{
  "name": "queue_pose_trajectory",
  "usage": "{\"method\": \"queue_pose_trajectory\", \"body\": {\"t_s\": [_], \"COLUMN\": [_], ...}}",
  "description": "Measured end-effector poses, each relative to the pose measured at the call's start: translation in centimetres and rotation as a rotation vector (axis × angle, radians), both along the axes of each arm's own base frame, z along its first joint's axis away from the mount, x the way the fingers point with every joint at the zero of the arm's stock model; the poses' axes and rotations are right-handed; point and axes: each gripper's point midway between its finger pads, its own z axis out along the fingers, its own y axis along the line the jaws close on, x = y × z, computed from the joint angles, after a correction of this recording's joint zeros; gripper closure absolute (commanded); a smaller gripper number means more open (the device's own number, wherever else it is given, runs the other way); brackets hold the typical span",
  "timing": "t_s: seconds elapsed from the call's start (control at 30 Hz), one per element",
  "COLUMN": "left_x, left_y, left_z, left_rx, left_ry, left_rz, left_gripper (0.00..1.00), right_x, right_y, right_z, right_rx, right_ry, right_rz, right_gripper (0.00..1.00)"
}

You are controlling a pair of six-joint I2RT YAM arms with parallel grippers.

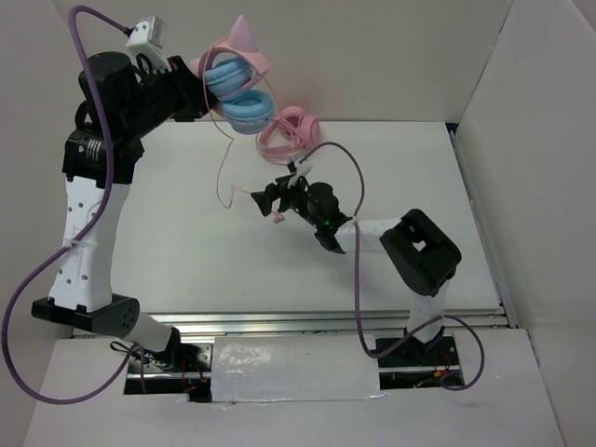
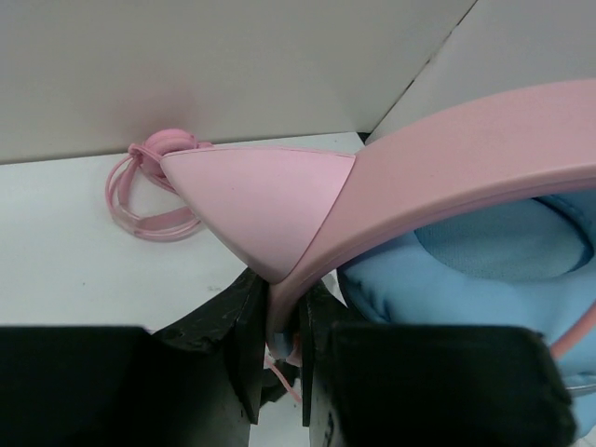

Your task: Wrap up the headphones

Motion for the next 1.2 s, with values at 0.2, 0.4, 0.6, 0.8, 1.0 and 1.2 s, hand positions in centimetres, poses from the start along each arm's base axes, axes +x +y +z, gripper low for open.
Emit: {"method": "queue_pose_trajectory", "body": {"t_s": [0.2,0.4,0.6,0.8,1.0,1.2], "left_x": [-0.6,-1.2,-1.0,-1.2,-1.9,-2.4], "left_y": [0.1,0.7,1.7,1.6,1.7,1.7], "left_z": [2.0,3.5,3.4,3.1,2.8,2.9], "left_rx": [-0.019,-0.027,-0.026,-0.021,0.003,0.022], "left_ry": [-0.035,-0.078,-0.072,-0.068,-0.079,-0.093], "left_rz": [-0.033,-0.051,-0.042,-0.066,-0.080,-0.091], "left_gripper": [1.00,1.00,1.00,1.00,1.00,1.00], "right_x": [3.9,2.6,-0.8,-2.0,-2.9,-4.3], "right_y": [3.8,5.9,3.6,-1.0,-3.6,-3.9], "right_z": [1.1,0.5,-3.2,-3.1,-1.8,-0.3], "right_rx": [-0.025,-0.088,-0.279,-0.406,-0.521,-0.592], "right_ry": [-0.006,0.036,0.071,-0.038,-0.210,-0.347], "right_rz": [0.133,0.249,0.251,0.186,0.098,0.115], "right_gripper": [0.00,0.00,0.00,0.00,0.00,0.00]}}
